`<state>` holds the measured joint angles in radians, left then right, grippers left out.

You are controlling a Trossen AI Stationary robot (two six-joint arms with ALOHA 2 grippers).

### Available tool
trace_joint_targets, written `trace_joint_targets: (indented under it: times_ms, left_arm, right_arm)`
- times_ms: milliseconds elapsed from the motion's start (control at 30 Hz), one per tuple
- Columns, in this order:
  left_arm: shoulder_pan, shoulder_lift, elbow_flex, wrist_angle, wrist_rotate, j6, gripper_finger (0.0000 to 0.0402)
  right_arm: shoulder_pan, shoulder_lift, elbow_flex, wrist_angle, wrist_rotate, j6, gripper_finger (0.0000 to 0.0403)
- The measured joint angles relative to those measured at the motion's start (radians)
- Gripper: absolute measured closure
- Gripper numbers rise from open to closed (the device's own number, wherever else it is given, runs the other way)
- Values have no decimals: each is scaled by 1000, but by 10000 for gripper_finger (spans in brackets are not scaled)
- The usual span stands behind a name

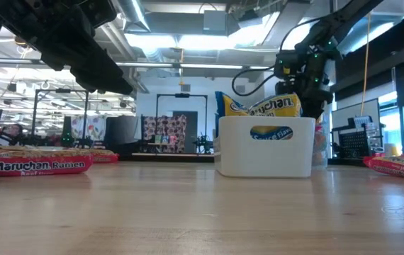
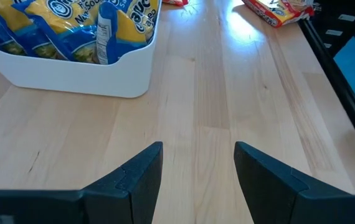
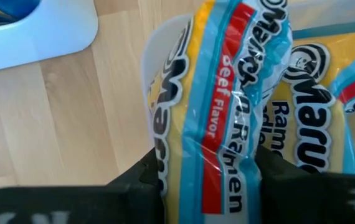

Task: Sort Maruchan noodles
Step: Put the light blue noodle pack in the transparent bin

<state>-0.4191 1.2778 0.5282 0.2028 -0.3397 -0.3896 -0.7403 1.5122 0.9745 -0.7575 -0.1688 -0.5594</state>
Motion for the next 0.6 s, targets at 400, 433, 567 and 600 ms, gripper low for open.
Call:
trace_joint_targets:
  times_ms: [400, 433, 567, 600]
  left_arm:
    - [0, 0, 0, 0, 0, 1, 208]
    - [0, 0, 0, 0, 0, 1, 208]
    - [0, 0, 0, 0, -1, 1, 208]
    - [0, 0, 0, 0, -6, 1, 208]
  right_arm:
    - [0, 4, -6, 61, -5, 5, 288]
    - [0, 4, -6, 64, -5, 5, 288]
    - [1, -5, -7, 72, 13, -2, 288]
    - [2, -10, -7, 72, 20, -6, 288]
